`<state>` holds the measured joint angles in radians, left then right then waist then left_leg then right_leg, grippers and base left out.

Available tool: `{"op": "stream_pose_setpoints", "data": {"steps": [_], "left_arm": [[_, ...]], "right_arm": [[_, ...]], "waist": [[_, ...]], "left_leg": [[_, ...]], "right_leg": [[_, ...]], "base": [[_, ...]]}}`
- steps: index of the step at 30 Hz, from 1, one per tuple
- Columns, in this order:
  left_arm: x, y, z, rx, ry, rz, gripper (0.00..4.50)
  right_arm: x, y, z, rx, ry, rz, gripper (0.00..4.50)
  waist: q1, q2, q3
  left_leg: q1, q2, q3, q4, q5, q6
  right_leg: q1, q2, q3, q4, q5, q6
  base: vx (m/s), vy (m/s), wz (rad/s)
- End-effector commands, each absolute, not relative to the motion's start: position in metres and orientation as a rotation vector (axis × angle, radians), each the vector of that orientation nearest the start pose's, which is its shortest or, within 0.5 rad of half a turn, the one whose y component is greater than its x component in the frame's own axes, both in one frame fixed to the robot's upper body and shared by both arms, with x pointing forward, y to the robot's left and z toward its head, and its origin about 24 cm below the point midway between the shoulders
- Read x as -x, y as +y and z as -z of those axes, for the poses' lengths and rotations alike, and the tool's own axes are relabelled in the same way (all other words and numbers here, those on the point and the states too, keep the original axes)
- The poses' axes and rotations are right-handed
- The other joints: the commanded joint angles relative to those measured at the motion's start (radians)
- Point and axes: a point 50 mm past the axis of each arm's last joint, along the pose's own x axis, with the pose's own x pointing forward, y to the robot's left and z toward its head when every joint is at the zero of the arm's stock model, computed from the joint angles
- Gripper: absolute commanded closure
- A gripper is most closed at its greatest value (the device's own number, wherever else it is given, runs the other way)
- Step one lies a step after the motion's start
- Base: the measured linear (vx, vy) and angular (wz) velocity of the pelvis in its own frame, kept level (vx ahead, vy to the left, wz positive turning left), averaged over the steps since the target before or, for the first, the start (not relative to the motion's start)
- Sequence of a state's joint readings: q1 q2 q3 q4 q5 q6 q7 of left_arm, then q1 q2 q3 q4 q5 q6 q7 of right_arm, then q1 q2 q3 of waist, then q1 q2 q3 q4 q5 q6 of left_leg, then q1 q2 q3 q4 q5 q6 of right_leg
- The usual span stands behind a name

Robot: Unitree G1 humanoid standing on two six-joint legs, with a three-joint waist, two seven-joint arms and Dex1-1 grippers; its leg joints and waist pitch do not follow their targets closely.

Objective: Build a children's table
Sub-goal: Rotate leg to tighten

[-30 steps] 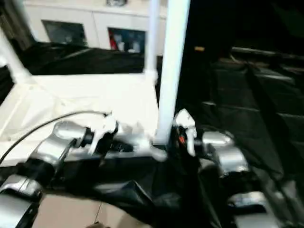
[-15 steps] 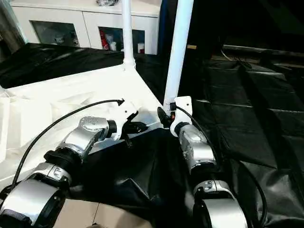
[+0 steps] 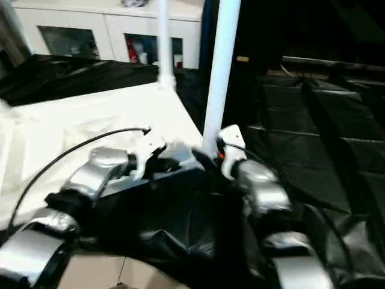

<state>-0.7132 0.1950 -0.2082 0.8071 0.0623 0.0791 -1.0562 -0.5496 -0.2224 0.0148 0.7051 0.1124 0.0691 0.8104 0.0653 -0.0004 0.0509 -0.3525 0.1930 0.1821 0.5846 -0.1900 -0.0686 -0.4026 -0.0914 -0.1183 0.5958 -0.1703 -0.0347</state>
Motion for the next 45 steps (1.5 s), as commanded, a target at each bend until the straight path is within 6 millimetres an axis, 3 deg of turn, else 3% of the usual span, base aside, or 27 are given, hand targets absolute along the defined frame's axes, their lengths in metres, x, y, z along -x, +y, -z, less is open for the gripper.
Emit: {"op": "stream_pose_setpoints", "data": {"steps": [1,4,6,7,10,14,19,20,28,31,33,36,37,39,41,45], "left_arm": [[-0.329,0.087,-0.062,-0.265,0.302,1.384,4.50],[-0.323,0.097,-0.062,-0.268,0.315,1.462,4.50],[-0.319,0.105,-0.060,-0.280,0.338,1.497,4.50],[-0.317,0.108,-0.059,-0.281,0.350,1.512,4.50],[-0.314,0.112,-0.058,-0.283,0.364,1.537,4.50],[-0.311,0.115,-0.057,-0.287,0.374,1.556,4.50],[-0.308,0.116,-0.056,-0.289,0.389,1.576,4.50],[-0.307,0.116,-0.056,-0.288,0.389,1.578,4.50],[-0.311,0.114,-0.055,-0.288,0.385,1.536,4.50],[-0.324,0.103,-0.058,-0.262,0.350,1.389,4.50],[-0.327,0.099,-0.059,-0.258,0.341,1.357,4.50],[-0.331,0.093,-0.059,-0.259,0.339,1.305,4.50],[-0.337,0.086,-0.060,-0.254,0.335,1.233,4.50],[-0.343,0.077,-0.062,-0.238,0.327,1.150,4.50],[-0.348,0.070,-0.063,-0.223,0.315,1.087,4.50],[-0.350,0.050,-0.070,-0.195,0.270,1.086,4.50]], "right_arm": [[-0.322,-0.138,-0.043,0.047,0.294,-1.030,0.83],[-0.314,-0.152,-0.046,0.042,0.342,-1.138,0.83],[-0.309,-0.162,-0.049,0.066,0.385,-1.219,0.83],[-0.307,-0.165,-0.050,0.072,0.399,-1.244,0.83],[-0.305,-0.169,-0.051,0.084,0.428,-1.288,0.83],[-0.303,-0.169,-0.052,0.089,0.448,-1.314,0.99],[-0.302,-0.166,-0.053,0.059,0.460,-1.346,1.50],[-0.300,-0.165,-0.053,0.050,0.464,-1.359,1.60],[-0.294,-0.158,-0.046,-0.004,0.463,-1.371,1.97],[-0.303,-0.150,-0.035,-0.049,0.418,-1.176,1.99],[-0.306,-0.147,-0.032,-0.054,0.399,-1.109,2.00],[-0.313,-0.139,-0.027,-0.069,0.388,-0.971,2.03],[-0.319,-0.130,-0.022,-0.091,0.383,-0.855,2.03],[-0.322,-0.116,-0.017,-0.111,0.390,-0.777,2.04],[-0.325,-0.105,-0.015,-0.138,0.400,-0.710,2.05],[-0.327,-0.082,-0.015,-0.157,0.399,-0.684,2.05]], "waist": [[0.012,-0.010,-0.063],[0.021,-0.007,-0.065],[0.028,-0.006,-0.064],[0.032,-0.009,-0.064],[0.032,-0.007,-0.065],[0.033,-0.011,-0.065],[0.033,-0.008,-0.067],[0.033,-0.012,-0.066],[0.039,-0.008,-0.065],[0.037,-0.010,-0.065],[0.032,-0.010,-0.063],[0.025,-0.009,-0.064],[0.013,-0.008,-0.061],[0.008,-0.008,-0.063],[0.005,-0.008,-0.063],[0.003,-0.012,-0.064]], "left_leg": [[-0.003,0.044,-0.009,-0.061,-0.169,0.107],[-0.002,0.049,-0.009,-0.061,-0.167,0.115],[0.002,0.049,-0.008,-0.061,-0.168,0.098],[0.000,0.048,-0.010,-0.062,-0.174,0.095],[-0.001,0.050,-0.010,-0.061,-0.170,0.091],[-0.003,0.046,-0.009,-0.060,-0.159,0.090],[-0.001,0.049,-0.010,-0.060,-0.145,0.092],[-0.002,0.048,-0.009,-0.060,-0.145,0.092],[0.000,0.047,-0.009,-0.060,-0.151,0.082],[0.000,0.045,-0.011,-0.061,-0.157,0.069],[0.003,0.043,-0.012,-0.063,-0.177,0.051],[0.003,0.042,-0.014,-0.065,-0.184,0.043],[0.000,0.040,-0.016,-0.067,-0.190,0.032],[0.003,0.037,-0.016,-0.066,-0.196,0.021],[0.007,0.036,-0.015,-0.064,-0.197,0.028],[0.001,0.035,-0.014,-0.064,-0.179,0.047]], "right_leg": [[0.067,-0.069,0.061,-0.073,-0.238,-0.201],[0.062,-0.070,0.063,-0.071,-0.235,-0.200],[0.057,-0.071,0.062,-0.072,-0.243,-0.203],[0.062,-0.071,0.060,-0.073,-0.259,-0.198],[0.060,-0.072,0.062,-0.070,-0.255,-0.199],[0.060,-0.072,0.061,-0.072,-0.260,-0.192],[0.059,-0.071,0.061,-0.067,-0.232,-0.201],[0.060,-0.070,0.061,-0.067,-0.234,-0.200],[0.058,-0.072,0.061,-0.073,-0.270,-0.178],[0.057,-0.073,0.061,-0.075,-0.290,-0.172],[0.055,-0.074,0.060,-0.082,-0.344,-0.156],[0.057,-0.074,0.060,-0.083,-0.351,-0.150],[0.054,-0.072,0.059,-0.085,-0.366,-0.144],[0.055,-0.073,0.058,-0.089,-0.384,-0.137],[0.053,-0.073,0.060,-0.090,-0.373,-0.141],[0.056,-0.073,0.060,-0.086,-0.338,-0.148]], "base": [[0.000,0.000,0.00],[0.000,0.000,0.00],[0.000,0.000,0.00],[0.000,0.000,0.00],[0.000,0.000,0.00],[0.000,0.000,0.00],[0.000,0.000,0.00],[0.000,0.000,0.00],[0.000,0.000,0.00],[0.000,0.000,0.00],[0.000,0.000,0.00],[0.000,0.000,0.00],[0.000,0.000,0.00],[0.000,0.000,0.00],[0.000,0.000,0.00],[0.000,0.000,0.00]]}}
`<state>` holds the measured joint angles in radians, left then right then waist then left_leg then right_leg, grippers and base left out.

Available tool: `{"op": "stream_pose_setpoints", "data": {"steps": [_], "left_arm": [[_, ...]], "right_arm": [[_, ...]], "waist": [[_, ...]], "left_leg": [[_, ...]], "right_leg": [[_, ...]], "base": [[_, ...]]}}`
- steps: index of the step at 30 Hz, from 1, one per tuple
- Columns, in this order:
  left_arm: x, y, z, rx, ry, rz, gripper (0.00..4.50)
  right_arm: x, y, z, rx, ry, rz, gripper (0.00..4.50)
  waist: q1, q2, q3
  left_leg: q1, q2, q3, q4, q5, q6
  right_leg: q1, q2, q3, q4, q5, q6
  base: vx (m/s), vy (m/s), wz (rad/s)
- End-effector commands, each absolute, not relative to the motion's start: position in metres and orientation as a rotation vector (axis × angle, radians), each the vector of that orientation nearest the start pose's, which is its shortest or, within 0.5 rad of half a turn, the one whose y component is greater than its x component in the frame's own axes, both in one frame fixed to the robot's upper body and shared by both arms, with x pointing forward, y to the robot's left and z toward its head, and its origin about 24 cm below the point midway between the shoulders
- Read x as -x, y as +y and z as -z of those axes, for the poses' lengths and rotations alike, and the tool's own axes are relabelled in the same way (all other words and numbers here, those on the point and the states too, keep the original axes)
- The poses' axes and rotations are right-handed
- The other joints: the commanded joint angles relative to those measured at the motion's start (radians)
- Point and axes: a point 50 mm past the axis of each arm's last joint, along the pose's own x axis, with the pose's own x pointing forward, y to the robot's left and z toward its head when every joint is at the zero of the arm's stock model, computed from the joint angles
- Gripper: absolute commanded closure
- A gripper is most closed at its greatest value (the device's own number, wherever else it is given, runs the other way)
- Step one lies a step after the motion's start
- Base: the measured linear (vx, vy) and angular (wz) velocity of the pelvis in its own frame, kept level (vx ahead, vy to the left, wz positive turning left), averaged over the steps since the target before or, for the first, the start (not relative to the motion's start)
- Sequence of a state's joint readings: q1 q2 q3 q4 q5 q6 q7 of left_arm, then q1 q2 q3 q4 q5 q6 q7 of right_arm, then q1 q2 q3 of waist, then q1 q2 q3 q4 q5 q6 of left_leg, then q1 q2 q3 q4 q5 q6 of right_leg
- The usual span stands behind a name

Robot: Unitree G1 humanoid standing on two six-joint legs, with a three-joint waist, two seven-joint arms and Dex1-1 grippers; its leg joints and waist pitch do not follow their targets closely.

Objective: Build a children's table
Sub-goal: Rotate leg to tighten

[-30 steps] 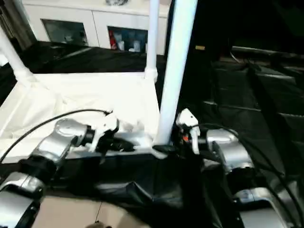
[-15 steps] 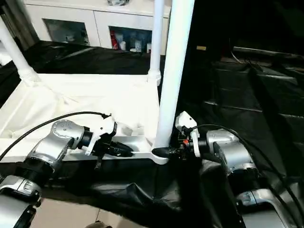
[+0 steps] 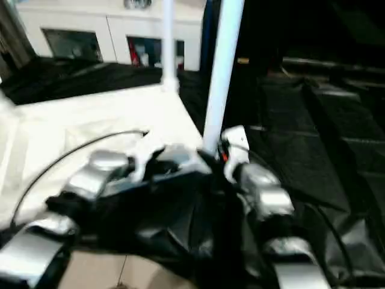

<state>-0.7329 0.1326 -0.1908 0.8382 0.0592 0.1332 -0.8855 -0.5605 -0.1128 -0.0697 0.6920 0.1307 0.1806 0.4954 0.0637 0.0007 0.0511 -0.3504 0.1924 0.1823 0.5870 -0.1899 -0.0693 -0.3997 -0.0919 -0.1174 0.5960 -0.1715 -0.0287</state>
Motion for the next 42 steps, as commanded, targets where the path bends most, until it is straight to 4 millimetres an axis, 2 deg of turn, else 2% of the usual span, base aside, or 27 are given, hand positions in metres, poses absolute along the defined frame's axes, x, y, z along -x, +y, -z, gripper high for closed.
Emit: {"op": "stream_pose_setpoints", "data": {"steps": [1,2,3,6,8,10,12,13,15,16,18,19,20,21,22,23,26,29,30,32,34,36,37,38,40,41,42], "left_arm": [[-0.347,0.044,-0.072,-0.218,0.239,1.140,4.50],[-0.347,0.044,-0.072,-0.219,0.238,1.141,4.50],[-0.346,0.042,-0.073,-0.232,0.228,1.157,4.50],[-0.344,0.042,-0.070,-0.283,0.223,1.185,4.50],[-0.342,0.045,-0.066,-0.314,0.232,1.202,4.50],[-0.342,0.046,-0.066,-0.318,0.232,1.203,4.50],[-0.342,0.048,-0.064,-0.324,0.235,1.201,4.50],[-0.342,0.050,-0.063,-0.330,0.238,1.202,4.50],[-0.342,0.051,-0.063,-0.332,0.237,1.203,4.50],[-0.342,0.052,-0.063,-0.333,0.235,1.203,4.50],[-0.342,0.053,-0.063,-0.339,0.227,1.203,4.50],[-0.342,0.053,-0.063,-0.340,0.226,1.202,4.50],[-0.342,0.054,-0.062,-0.341,0.223,1.201,4.50],[-0.342,0.054,-0.062,-0.340,0.222,1.201,4.50],[-0.342,0.053,-0.062,-0.338,0.220,1.201,4.50],[-0.342,0.053,-0.062,-0.336,0.218,1.203,4.50],[-0.338,0.051,-0.063,-0.337,0.193,1.239,4.50],[-0.336,0.050,-0.063,-0.327,0.175,1.247,4.50],[-0.334,0.050,-0.063,-0.319,0.172,1.257,4.50],[-0.330,0.050,-0.066,-0.281,0.173,1.283,4.50],[-0.328,0.053,-0.069,-0.251,0.160,1.280,3.95],[-0.327,0.054,-0.070,-0.241,0.154,1.274,3.95],[-0.325,0.060,-0.074,-0.196,0.154,1.256,3.93],[-0.323,0.063,-0.075,-0.181,0.152,1.248,3.73],[-0.318,0.078,-0.082,-0.141,0.151,1.200,3.51],[-0.318,0.078,-0.082,-0.141,0.151,1.200,3.51],[-0.313,0.102,-0.085,-0.140,0.184,1.132,3.45]], "right_arm": [[-0.325,-0.074,-0.019,-0.149,0.369,-0.737,2.05],[-0.325,-0.074,-0.019,-0.149,0.368,-0.737,2.05],[-0.325,-0.072,-0.020,-0.151,0.360,-0.748,1.53],[-0.327,-0.076,-0.023,-0.168,0.345,-0.751,1.39],[-0.327,-0.089,-0.026,-0.112,0.333,-0.766,1.16],[-0.326,-0.093,-0.027,-0.095,0.328,-0.776,1.04],[-0.323,-0.110,-0.033,-0.070,0.296,-0.825,1.04],[-0.318,-0.130,-0.038,-0.043,0.278,-0.866,1.04],[-0.315,-0.138,-0.040,-0.032,0.276,-0.879,1.04],[-0.313,-0.146,-0.042,-0.022,0.275,-0.890,1.04],[-0.305,-0.179,-0.049,0.001,0.291,-0.917,1.04],[-0.303,-0.186,-0.052,0.005,0.293,-0.922,1.04],[-0.300,-0.199,-0.057,0.007,0.301,-0.930,1.04],[-0.298,-0.203,-0.059,0.007,0.304,-0.933,1.04],[-0.296,-0.209,-0.062,0.013,0.304,-0.935,1.04],[-0.295,-0.213,-0.064,0.017,0.305,-0.938,1.04],[-0.286,-0.229,-0.072,0.021,0.324,-0.955,1.04],[-0.278,-0.233,-0.074,0.013,0.346,-0.981,1.04],[-0.276,-0.233,-0.075,0.010,0.347,-0.992,1.04],[-0.271,-0.228,-0.078,0.002,0.339,-1.019,1.04],[-0.269,-0.220,-0.078,-0.017,0.333,-1.051,0.97],[-0.268,-0.217,-0.078,-0.022,0.332,-1.062,0.97],[-0.268,-0.208,-0.077,-0.032,0.328,-1.088,0.97],[-0.268,-0.204,-0.076,-0.037,0.326,-1.098,0.97],[-0.269,-0.189,-0.074,-0.053,0.323,-1.132,0.97],[-0.269,-0.189,-0.074,-0.053,0.323,-1.132,0.97],[-0.273,-0.177,-0.071,-0.056,0.308,-1.124,0.97]], "waist": [[0.005,-0.012,-0.064],[0.005,-0.012,-0.065],[0.004,-0.014,-0.065],[0.004,-0.009,-0.064],[0.003,-0.010,-0.063],[0.005,-0.009,-0.063],[0.013,-0.010,-0.063],[0.022,-0.011,-0.065],[0.031,-0.013,-0.067],[0.030,-0.015,-0.067],[0.035,-0.017,-0.068],[0.044,-0.018,-0.068],[0.048,-0.020,-0.066],[0.052,-0.019,-0.068],[0.049,-0.021,-0.067],[0.051,-0.021,-0.068],[0.052,-0.025,-0.068],[0.052,-0.027,-0.069],[0.052,-0.031,-0.068],[0.054,-0.031,-0.068],[0.055,-0.032,-0.072],[0.057,-0.024,-0.077],[0.054,-0.031,-0.073],[0.052,-0.029,-0.073],[0.044,-0.032,-0.066],[0.042,-0.030,-0.066],[0.037,-0.045,-0.065]], "left_leg": [[-0.002,0.036,-0.014,-0.067,-0.179,0.051],[-0.003,0.037,-0.014,-0.066,-0.174,0.057],[-0.003,0.038,-0.014,-0.066,-0.171,0.060],[-0.001,0.039,-0.013,-0.067,-0.175,0.068],[0.000,0.039,-0.013,-0.067,-0.186,0.066],[0.002,0.039,-0.013,-0.067,-0.194,0.066],[0.001,0.040,-0.012,-0.066,-0.189,0.076],[0.002,0.042,-0.011,-0.064,-0.173,0.088],[0.006,0.043,-0.008,-0.062,-0.167,0.098],[-0.005,0.041,-0.010,-0.062,-0.144,0.106],[0.001,0.041,-0.009,-0.060,-0.139,0.112],[0.006,0.044,-0.005,-0.057,-0.143,0.123],[0.002,0.043,-0.004,-0.058,-0.140,0.131],[-0.001,0.043,-0.003,-0.056,-0.138,0.135],[-0.010,0.041,-0.005,-0.056,-0.140,0.137],[-0.007,0.041,-0.005,-0.055,-0.142,0.135],[-0.009,0.039,-0.005,-0.054,-0.140,0.137],[-0.009,0.039,-0.005,-0.053,-0.129,0.139],[-0.010,0.039,-0.005,-0.053,-0.127,0.142],[-0.011,0.042,-0.006,-0.054,-0.115,0.147],[-0.013,0.045,-0.006,-0.052,-0.099,0.151],[-0.011,0.050,-0.007,-0.049,-0.073,0.154],[-0.014,0.054,-0.008,-0.050,-0.062,0.159],[-0.014,0.057,-0.009,-0.051,-0.064,0.155],[-0.018,0.054,-0.008,-0.055,-0.092,0.145],[-0.016,0.052,-0.008,-0.056,-0.108,0.138],[-0.012,0.050,-0.005,-0.055,-0.125,0.123]], "right_leg": [[0.054,-0.072,0.059,-0.086,-0.332,-0.155],[0.055,-0.073,0.061,-0.084,-0.315,-0.156],[0.055,-0.072,0.061,-0.083,-0.305,-0.159],[0.054,-0.072,0.062,-0.082,-0.289,-0.172],[0.054,-0.073,0.062,-0.084,-0.302,-0.169],[0.054,-0.072,0.062,-0.086,-0.308,-0.166],[0.057,-0.071,0.062,-0.086,-0.291,-0.164],[0.058,-0.069,0.063,-0.082,-0.261,-0.166],[0.055,-0.070,0.065,-0.079,-0.235,-0.174],[0.061,-0.071,0.063,-0.074,-0.222,-0.179],[0.059,-0.070,0.063,-0.077,-0.226,-0.180],[0.055,-0.069,0.065,-0.077,-0.217,-0.187],[0.059,-0.066,0.066,-0.074,-0.212,-0.189],[0.060,-0.066,0.065,-0.073,-0.208,-0.187],[0.063,-0.068,0.062,-0.072,-0.219,-0.179],[0.060,-0.069,0.062,-0.076,-0.234,-0.172],[0.060,-0.066,0.061,-0.079,-0.264,-0.152],[0.059,-0.066,0.060,-0.078,-0.265,-0.148],[0.059,-0.067,0.060,-0.078,-0.266,-0.145],[0.058,-0.069,0.062,-0.076,-0.255,-0.146],[0.058,-0.070,0.061,-0.070,-0.231,-0.163],[0.053,-0.070,0.062,-0.062,-0.174,-0.193],[0.051,-0.068,0.062,-0.056,-0.137,-0.212],[0.053,-0.072,0.062,-0.050,-0.131,-0.221],[0.054,-0.074,0.062,-0.057,-0.175,-0.215],[0.053,-0.073,0.062,-0.063,-0.205,-0.205],[0.051,-0.072,0.063,-0.066,-0.242,-0.189]], "base": [[0.000,0.000,0.00],[0.000,0.000,0.00],[0.000,0.000,0.00],[0.000,0.000,0.00],[0.000,0.000,0.00],[0.000,0.000,0.00],[0.000,0.000,0.00],[0.000,0.000,0.00],[0.000,0.000,0.00],[0.000,0.000,0.00],[0.000,0.000,0.00],[0.000,0.000,0.00],[0.000,0.000,0.00],[0.000,0.000,0.00],[0.000,0.000,0.00],[0.000,0.000,0.00],[0.000,0.000,0.00],[0.000,0.000,0.00],[0.000,0.000,0.00],[0.000,0.000,0.00],[0.000,0.000,0.00],[0.000,0.000,0.00],[0.000,0.000,0.00],[0.000,0.000,0.00],[0.000,0.000,0.00],[0.000,0.000,0.00],[0.000,0.000,0.00]]}}
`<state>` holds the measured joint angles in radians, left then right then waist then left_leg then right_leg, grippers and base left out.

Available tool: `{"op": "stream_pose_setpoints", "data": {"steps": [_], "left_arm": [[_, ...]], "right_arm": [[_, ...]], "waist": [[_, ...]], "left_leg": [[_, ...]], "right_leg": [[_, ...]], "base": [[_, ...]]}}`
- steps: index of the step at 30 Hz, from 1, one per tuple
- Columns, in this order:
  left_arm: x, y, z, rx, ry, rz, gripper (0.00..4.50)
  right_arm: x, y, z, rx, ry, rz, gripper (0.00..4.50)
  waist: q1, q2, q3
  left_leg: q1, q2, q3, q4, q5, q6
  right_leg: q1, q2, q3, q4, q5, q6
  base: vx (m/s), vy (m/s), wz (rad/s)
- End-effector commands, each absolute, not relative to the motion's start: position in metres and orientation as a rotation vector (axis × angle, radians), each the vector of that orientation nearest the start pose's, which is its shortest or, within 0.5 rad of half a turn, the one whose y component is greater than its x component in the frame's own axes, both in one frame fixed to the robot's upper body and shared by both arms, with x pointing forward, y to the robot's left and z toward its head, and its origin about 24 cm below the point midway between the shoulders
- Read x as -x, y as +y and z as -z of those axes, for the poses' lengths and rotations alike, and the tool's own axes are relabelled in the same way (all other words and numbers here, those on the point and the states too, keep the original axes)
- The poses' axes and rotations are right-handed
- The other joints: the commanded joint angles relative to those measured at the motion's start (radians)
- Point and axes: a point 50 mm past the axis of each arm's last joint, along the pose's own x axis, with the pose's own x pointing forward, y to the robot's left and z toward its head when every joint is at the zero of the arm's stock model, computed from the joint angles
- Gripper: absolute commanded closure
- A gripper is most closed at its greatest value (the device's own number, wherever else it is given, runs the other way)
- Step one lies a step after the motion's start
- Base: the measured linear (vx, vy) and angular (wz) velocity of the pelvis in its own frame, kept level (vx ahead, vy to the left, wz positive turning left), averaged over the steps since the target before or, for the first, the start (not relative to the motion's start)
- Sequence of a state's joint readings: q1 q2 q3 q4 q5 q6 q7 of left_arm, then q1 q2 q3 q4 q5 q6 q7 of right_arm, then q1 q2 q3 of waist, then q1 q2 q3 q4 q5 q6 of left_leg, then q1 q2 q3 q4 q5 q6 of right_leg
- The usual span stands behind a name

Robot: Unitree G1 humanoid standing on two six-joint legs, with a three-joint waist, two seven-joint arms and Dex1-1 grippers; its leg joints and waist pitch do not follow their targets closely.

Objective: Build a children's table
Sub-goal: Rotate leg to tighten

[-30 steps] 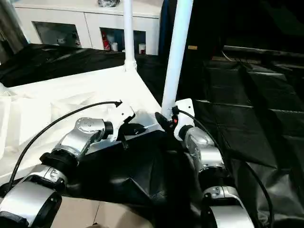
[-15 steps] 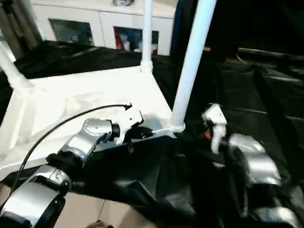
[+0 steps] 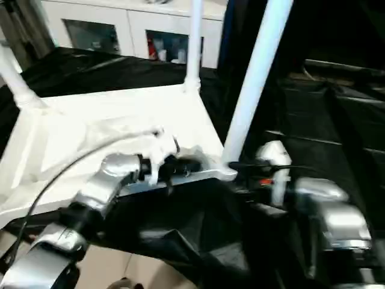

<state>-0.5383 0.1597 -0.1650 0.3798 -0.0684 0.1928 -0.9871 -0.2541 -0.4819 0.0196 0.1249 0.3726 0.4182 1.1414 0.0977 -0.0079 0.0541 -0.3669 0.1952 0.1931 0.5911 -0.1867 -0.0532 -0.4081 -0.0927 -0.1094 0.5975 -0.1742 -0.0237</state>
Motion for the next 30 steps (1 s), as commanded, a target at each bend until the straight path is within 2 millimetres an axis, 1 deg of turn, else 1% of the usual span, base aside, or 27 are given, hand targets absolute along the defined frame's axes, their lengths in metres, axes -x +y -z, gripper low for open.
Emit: {"op": "stream_pose_setpoints", "data": {"steps": [1,2,3,4,5,6,7,8,9,10,11,12,13,15,16,17,18,19,20,21,22,23,24,25,28,29,30], "left_arm": [[-0.313,0.102,-0.085,-0.140,0.184,1.132,3.29],[-0.313,0.102,-0.085,-0.140,0.184,1.132,3.06],[-0.309,0.112,-0.087,-0.140,0.205,1.108,3.06],[-0.297,0.133,-0.086,-0.145,0.262,1.099,3.00],[-0.285,0.148,-0.086,-0.146,0.311,1.108,3.00],[-0.271,0.160,-0.088,-0.140,0.356,1.128,2.90],[-0.262,0.166,-0.089,-0.136,0.385,1.144,2.76],[-0.254,0.170,-0.090,-0.131,0.404,1.161,2.65],[-0.250,0.171,-0.090,-0.126,0.414,1.168,2.65],[-0.236,0.176,-0.091,-0.110,0.449,1.190,2.61],[-0.229,0.177,-0.091,-0.105,0.466,1.195,2.45],[-0.227,0.178,-0.090,-0.109,0.475,1.187,2.45],[-0.225,0.179,-0.089,-0.112,0.481,1.180,2.31],[-0.222,0.184,-0.084,-0.159,0.520,1.083,2.21],[-0.224,0.187,-0.083,-0.180,0.534,1.035,2.11],[-0.224,0.191,-0.082,-0.199,0.550,0.996,2.11],[-0.225,0.192,-0.082,-0.206,0.555,0.981,2.00],[-0.225,0.194,-0.082,-0.215,0.563,0.962,2.00],[-0.225,0.200,-0.081,-0.238,0.578,0.912,1.78],[-0.225,0.200,-0.081,-0.238,0.578,0.911,1.73],[-0.222,0.203,-0.081,-0.246,0.594,0.892,1.69],[-0.222,0.206,-0.080,-0.258,0.605,0.874,1.61],[-0.222,0.206,-0.080,-0.259,0.605,0.873,1.49],[-0.225,0.210,-0.078,-0.277,0.609,0.818,1.28],[-0.230,0.212,-0.077,-0.290,0.606,0.768,1.16],[-0.232,0.212,-0.077,-0.296,0.607,0.765,1.16],[-0.233,0.212,-0.077,-0.299,0.609,0.763,0.93]], "right_arm": [[-0.273,-0.177,-0.071,-0.056,0.308,-1.124,0.97],[-0.273,-0.177,-0.071,-0.056,0.308,-1.124,0.97],[-0.276,-0.172,-0.070,-0.057,0.300,-1.118,0.97],[-0.279,-0.162,-0.068,-0.072,0.288,-1.108,0.97],[-0.283,-0.155,-0.066,-0.089,0.277,-1.096,0.97],[-0.285,-0.147,-0.065,-0.112,0.271,-1.088,0.97],[-0.287,-0.143,-0.064,-0.127,0.268,-1.083,0.97],[-0.287,-0.139,-0.063,-0.134,0.263,-1.083,0.97],[-0.288,-0.136,-0.063,-0.141,0.260,-1.076,0.97],[-0.292,-0.125,-0.060,-0.165,0.251,-1.052,0.97],[-0.294,-0.118,-0.059,-0.175,0.244,-1.036,0.97],[-0.297,-0.113,-0.057,-0.190,0.242,-1.011,0.97],[-0.299,-0.110,-0.057,-0.201,0.241,-0.995,0.97],[-0.305,-0.093,-0.053,-0.225,0.232,-0.922,0.97],[-0.308,-0.090,-0.052,-0.235,0.226,-0.893,0.97],[-0.311,-0.087,-0.053,-0.248,0.213,-0.860,0.97],[-0.312,-0.087,-0.053,-0.257,0.209,-0.841,0.97],[-0.314,-0.087,-0.053,-0.268,0.205,-0.817,0.97],[-0.321,-0.088,-0.054,-0.316,0.186,-0.729,0.97],[-0.321,-0.088,-0.054,-0.318,0.186,-0.726,0.97],[-0.326,-0.091,-0.054,-0.338,0.174,-0.654,0.97],[-0.328,-0.093,-0.054,-0.338,0.165,-0.626,0.97],[-0.328,-0.094,-0.054,-0.338,0.165,-0.624,0.97],[-0.333,-0.101,-0.055,-0.335,0.148,-0.556,0.97],[-0.340,-0.115,-0.056,-0.348,0.129,-0.451,0.97],[-0.343,-0.122,-0.056,-0.338,0.127,-0.403,0.97],[-0.345,-0.127,-0.056,-0.330,0.124,-0.377,0.97]], "waist": [[0.001,-0.031,-0.067],[-0.007,-0.023,-0.060],[-0.005,-0.024,-0.063],[-0.005,-0.024,-0.063],[-0.020,-0.030,-0.058],[-0.024,-0.022,-0.059],[-0.028,-0.025,-0.056],[-0.030,-0.025,-0.056],[-0.024,-0.021,-0.054],[-0.022,-0.022,-0.054],[-0.024,-0.024,-0.049],[-0.019,-0.019,-0.051],[-0.019,-0.018,-0.048],[-0.016,-0.012,-0.046],[-0.016,-0.012,-0.046],[-0.019,-0.007,-0.044],[-0.019,-0.010,-0.044],[-0.016,-0.007,-0.043],[-0.017,0.005,-0.041],[-0.018,0.000,-0.042],[-0.017,0.009,-0.043],[-0.021,0.005,-0.043],[-0.019,0.017,-0.045],[-0.018,0.024,-0.047],[-0.017,0.024,-0.050],[-0.016,0.027,-0.049],[-0.015,0.026,-0.050]], "left_leg": [[0.000,0.051,-0.022,-0.064,-0.128,0.094],[0.003,0.044,-0.019,-0.066,-0.162,0.080],[0.015,0.045,-0.016,-0.063,-0.170,0.065],[0.015,0.045,-0.016,-0.063,-0.170,0.065],[-0.008,0.052,-0.027,-0.078,-0.154,0.042],[0.008,0.052,-0.025,-0.076,-0.190,0.024],[0.012,0.051,-0.023,-0.078,-0.197,0.021],[0.017,0.049,-0.019,-0.076,-0.190,0.014],[0.028,0.049,-0.013,-0.075,-0.194,0.013],[0.032,0.052,-0.011,-0.075,-0.204,0.007],[0.019,0.049,-0.012,-0.083,-0.222,0.001],[0.025,0.050,-0.013,-0.082,-0.231,-0.008],[0.033,0.050,-0.010,-0.083,-0.261,-0.020],[0.034,0.047,-0.014,-0.087,-0.308,-0.046],[0.034,0.047,-0.015,-0.088,-0.317,-0.052],[0.032,0.046,-0.018,-0.091,-0.343,-0.063],[0.033,0.044,-0.019,-0.091,-0.353,-0.064],[0.035,0.044,-0.021,-0.092,-0.365,-0.067],[0.036,0.042,-0.028,-0.093,-0.395,-0.077],[0.037,0.042,-0.026,-0.094,-0.402,-0.078],[0.038,0.042,-0.029,-0.093,-0.403,-0.083],[0.035,0.040,-0.029,-0.094,-0.397,-0.082],[0.034,0.040,-0.031,-0.094,-0.394,-0.083],[0.034,0.038,-0.029,-0.091,-0.377,-0.079],[0.037,0.036,-0.025,-0.088,-0.364,-0.075],[0.035,0.035,-0.023,-0.086,-0.350,-0.071],[0.035,0.034,-0.022,-0.085,-0.344,-0.068]], "right_leg": [[0.062,-0.077,0.055,-0.061,-0.252,-0.192],[0.054,-0.069,0.054,-0.079,-0.337,-0.160],[0.049,-0.069,0.059,-0.082,-0.336,-0.154],[0.049,-0.069,0.059,-0.082,-0.336,-0.154],[0.059,-0.071,0.055,-0.058,-0.324,-0.164],[0.047,-0.071,0.059,-0.064,-0.361,-0.158],[0.043,-0.068,0.062,-0.070,-0.364,-0.163],[0.041,-0.062,0.065,-0.067,-0.322,-0.173],[0.031,-0.055,0.067,-0.067,-0.280,-0.188],[0.026,-0.057,0.070,-0.062,-0.266,-0.199],[0.035,-0.056,0.071,-0.062,-0.285,-0.198],[0.032,-0.057,0.072,-0.062,-0.295,-0.194],[0.023,-0.054,0.076,-0.066,-0.301,-0.189],[0.025,-0.055,0.078,-0.071,-0.336,-0.167],[0.025,-0.056,0.078,-0.070,-0.341,-0.164],[0.027,-0.055,0.078,-0.072,-0.363,-0.153],[0.028,-0.056,0.077,-0.075,-0.381,-0.144],[0.029,-0.057,0.077,-0.079,-0.405,-0.130],[0.031,-0.058,0.076,-0.080,-0.435,-0.119],[0.030,-0.058,0.076,-0.084,-0.442,-0.114],[0.029,-0.060,0.077,-0.081,-0.437,-0.115],[0.033,-0.057,0.075,-0.080,-0.419,-0.117],[0.035,-0.056,0.075,-0.077,-0.405,-0.119],[0.034,-0.054,0.077,-0.073,-0.353,-0.134],[0.036,-0.052,0.076,-0.069,-0.316,-0.155],[0.037,-0.052,0.077,-0.068,-0.300,-0.164],[0.037,-0.051,0.077,-0.067,-0.294,-0.167]], "base": [[0.000,0.000,0.00],[0.000,0.000,0.00],[0.000,0.000,0.00],[0.000,0.000,0.00],[0.000,0.000,0.00],[0.000,0.000,0.00],[0.000,0.000,0.00],[0.000,0.000,0.00],[0.000,0.000,0.00],[0.000,0.000,0.00],[0.000,0.000,0.00],[0.000,0.000,0.00],[0.000,0.000,0.00],[0.000,0.000,0.00],[0.000,0.000,0.00],[0.000,0.000,0.00],[0.000,0.000,0.00],[0.000,0.000,0.00],[0.000,0.000,0.00],[0.000,0.000,0.00],[0.000,0.000,0.00],[0.000,0.000,0.00],[0.000,0.000,0.00],[0.000,0.000,0.00],[0.000,0.000,0.00],[0.000,0.000,0.00],[0.000,0.000,0.00]]}}
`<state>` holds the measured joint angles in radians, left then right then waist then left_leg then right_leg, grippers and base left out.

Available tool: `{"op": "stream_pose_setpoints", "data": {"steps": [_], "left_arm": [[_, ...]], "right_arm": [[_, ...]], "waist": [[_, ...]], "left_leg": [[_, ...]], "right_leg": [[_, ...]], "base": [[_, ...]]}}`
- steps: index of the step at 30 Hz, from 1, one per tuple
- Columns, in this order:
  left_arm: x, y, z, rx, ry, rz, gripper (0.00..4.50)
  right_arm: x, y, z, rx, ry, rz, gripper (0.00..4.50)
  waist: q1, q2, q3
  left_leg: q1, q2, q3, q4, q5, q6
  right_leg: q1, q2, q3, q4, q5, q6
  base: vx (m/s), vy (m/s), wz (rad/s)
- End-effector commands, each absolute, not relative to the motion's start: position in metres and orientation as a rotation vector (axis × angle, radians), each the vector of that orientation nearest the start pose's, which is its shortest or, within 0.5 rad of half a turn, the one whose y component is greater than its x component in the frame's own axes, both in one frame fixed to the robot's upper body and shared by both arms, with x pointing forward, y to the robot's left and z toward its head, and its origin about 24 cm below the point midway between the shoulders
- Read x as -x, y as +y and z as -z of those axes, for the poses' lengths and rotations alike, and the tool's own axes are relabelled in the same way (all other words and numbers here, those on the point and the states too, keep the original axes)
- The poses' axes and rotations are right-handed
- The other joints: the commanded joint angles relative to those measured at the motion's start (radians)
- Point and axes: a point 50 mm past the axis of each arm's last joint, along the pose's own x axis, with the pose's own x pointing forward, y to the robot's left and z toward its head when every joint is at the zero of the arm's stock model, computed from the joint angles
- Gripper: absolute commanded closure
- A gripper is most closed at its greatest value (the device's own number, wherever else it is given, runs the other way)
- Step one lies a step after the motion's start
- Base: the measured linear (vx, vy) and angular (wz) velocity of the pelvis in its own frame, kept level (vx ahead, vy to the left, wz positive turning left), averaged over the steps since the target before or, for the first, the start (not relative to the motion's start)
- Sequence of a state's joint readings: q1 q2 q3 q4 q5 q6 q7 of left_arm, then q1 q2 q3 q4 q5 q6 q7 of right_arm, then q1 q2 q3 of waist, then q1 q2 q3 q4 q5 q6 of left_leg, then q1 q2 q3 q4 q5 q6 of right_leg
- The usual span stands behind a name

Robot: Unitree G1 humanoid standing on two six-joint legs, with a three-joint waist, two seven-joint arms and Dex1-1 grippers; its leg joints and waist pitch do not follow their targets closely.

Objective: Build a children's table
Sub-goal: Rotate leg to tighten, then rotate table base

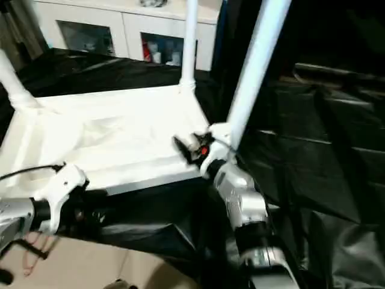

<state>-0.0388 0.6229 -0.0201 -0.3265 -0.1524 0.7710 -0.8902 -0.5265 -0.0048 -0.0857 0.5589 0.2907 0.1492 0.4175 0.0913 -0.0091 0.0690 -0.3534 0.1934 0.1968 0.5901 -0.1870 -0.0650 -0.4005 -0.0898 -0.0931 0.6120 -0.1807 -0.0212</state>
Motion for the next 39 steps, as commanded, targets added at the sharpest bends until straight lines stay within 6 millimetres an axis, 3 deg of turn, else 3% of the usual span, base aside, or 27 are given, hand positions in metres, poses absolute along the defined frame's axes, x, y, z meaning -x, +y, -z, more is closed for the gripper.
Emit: {"op": "stream_pose_setpoints", "data": {"steps": [1,4,5,8,16,17,22,23,24,27,30,35,38,39], "left_arm": [[-0.233,0.212,-0.077,-0.299,0.609,0.763,0.93],[-0.241,0.215,-0.074,-0.347,0.598,0.704,0.82],[-0.243,0.215,-0.074,-0.349,0.590,0.690,0.61],[-0.248,0.214,-0.075,-0.353,0.565,0.658,0.45],[-0.251,0.217,-0.069,-0.372,0.519,0.579,0.03],[-0.250,0.218,-0.070,-0.360,0.493,0.574,0.03],[-0.237,0.221,-0.079,-0.284,0.379,0.577,0.03],[-0.232,0.222,-0.082,-0.257,0.353,0.586,0.03],[-0.223,0.225,-0.083,-0.211,0.345,0.601,0.03],[-0.203,0.232,-0.087,-0.126,0.320,0.656,0.03],[-0.181,0.246,-0.086,-0.084,0.386,0.704,0.03],[-0.153,0.277,-0.093,-0.062,0.497,0.703,0.03],[-0.162,0.300,-0.107,-0.117,0.405,0.569,0.03],[-0.167,0.303,-0.110,-0.123,0.373,0.535,0.03]], "right_arm": [[-0.345,-0.127,-0.056,-0.330,0.124,-0.377,0.97],[-0.352,-0.150,-0.058,-0.307,0.112,-0.268,0.97],[-0.354,-0.155,-0.059,-0.304,0.110,-0.245,0.97],[-0.358,-0.171,-0.062,-0.277,0.100,-0.190,0.97],[-0.370,-0.205,-0.075,-0.220,0.071,-0.065,0.97],[-0.371,-0.209,-0.077,-0.214,0.071,-0.057,0.97],[-0.373,-0.219,-0.080,-0.192,0.068,-0.034,0.97],[-0.373,-0.221,-0.080,-0.184,0.068,-0.027,0.97],[-0.373,-0.223,-0.079,-0.182,0.072,-0.023,0.97],[-0.372,-0.225,-0.076,-0.185,0.080,-0.040,0.97],[-0.371,-0.220,-0.073,-0.181,0.088,-0.097,0.97],[-0.360,-0.203,-0.067,-0.174,0.089,-0.265,0.97],[-0.340,-0.186,-0.061,-0.199,0.082,-0.453,0.97],[-0.335,-0.185,-0.058,-0.189,0.090,-0.468,0.97]], "waist": [[-0.008,0.031,-0.065],[-0.006,0.029,-0.067],[-0.003,0.032,-0.069],[-0.004,0.026,-0.071],[-0.011,0.013,-0.075],[-0.011,0.007,-0.075],[-0.008,0.006,-0.081],[-0.007,0.001,-0.080],[-0.005,0.004,-0.078],[-0.008,0.001,-0.074],[-0.012,0.001,-0.067],[-0.012,-0.001,-0.058],[-0.013,0.003,-0.054],[-0.007,0.004,-0.055]], "left_leg": [[0.024,0.036,-0.023,-0.082,-0.339,-0.052],[0.023,0.035,-0.021,-0.080,-0.313,-0.044],[0.023,0.035,-0.020,-0.078,-0.297,-0.042],[0.013,0.034,-0.021,-0.077,-0.267,-0.035],[0.005,0.030,-0.019,-0.067,-0.227,-0.005],[0.004,0.030,-0.017,-0.066,-0.214,0.002],[-0.008,0.034,-0.018,-0.059,-0.138,0.032],[-0.003,0.035,-0.015,-0.058,-0.147,0.037],[0.003,0.035,-0.011,-0.058,-0.169,0.040],[-0.005,0.034,-0.013,-0.061,-0.202,0.037],[-0.004,0.035,-0.014,-0.065,-0.255,0.037],[0.009,0.037,-0.016,-0.071,-0.344,0.018],[0.010,0.040,-0.022,-0.080,-0.369,0.010],[0.017,0.041,-0.021,-0.079,-0.380,0.004]], "right_leg": [[0.027,-0.053,0.061,-0.082,-0.281,-0.174],[0.029,-0.050,0.060,-0.079,-0.262,-0.176],[0.029,-0.051,0.061,-0.076,-0.249,-0.176],[0.037,-0.050,0.059,-0.072,-0.233,-0.170],[0.041,-0.053,0.057,-0.072,-0.252,-0.170],[0.041,-0.052,0.057,-0.073,-0.242,-0.172],[0.047,-0.053,0.054,-0.057,-0.145,-0.202],[0.042,-0.050,0.054,-0.057,-0.146,-0.205],[0.034,-0.047,0.054,-0.060,-0.159,-0.208],[0.038,-0.050,0.053,-0.063,-0.209,-0.200],[0.033,-0.047,0.054,-0.071,-0.276,-0.177],[0.021,-0.045,0.057,-0.088,-0.385,-0.137],[0.023,-0.043,0.059,-0.093,-0.402,-0.117],[0.017,-0.043,0.061,-0.094,-0.400,-0.113]], "base": [[0.000,0.000,0.00],[0.000,0.000,0.00],[0.000,0.000,0.00],[0.000,0.000,0.00],[0.000,0.000,0.00],[0.000,0.000,0.00],[0.000,0.000,0.00],[0.000,0.000,0.00],[0.000,0.000,0.00],[0.000,0.000,0.00],[0.000,0.000,0.00],[0.000,0.000,0.00],[0.000,0.000,0.00],[0.000,0.000,0.00]]}}
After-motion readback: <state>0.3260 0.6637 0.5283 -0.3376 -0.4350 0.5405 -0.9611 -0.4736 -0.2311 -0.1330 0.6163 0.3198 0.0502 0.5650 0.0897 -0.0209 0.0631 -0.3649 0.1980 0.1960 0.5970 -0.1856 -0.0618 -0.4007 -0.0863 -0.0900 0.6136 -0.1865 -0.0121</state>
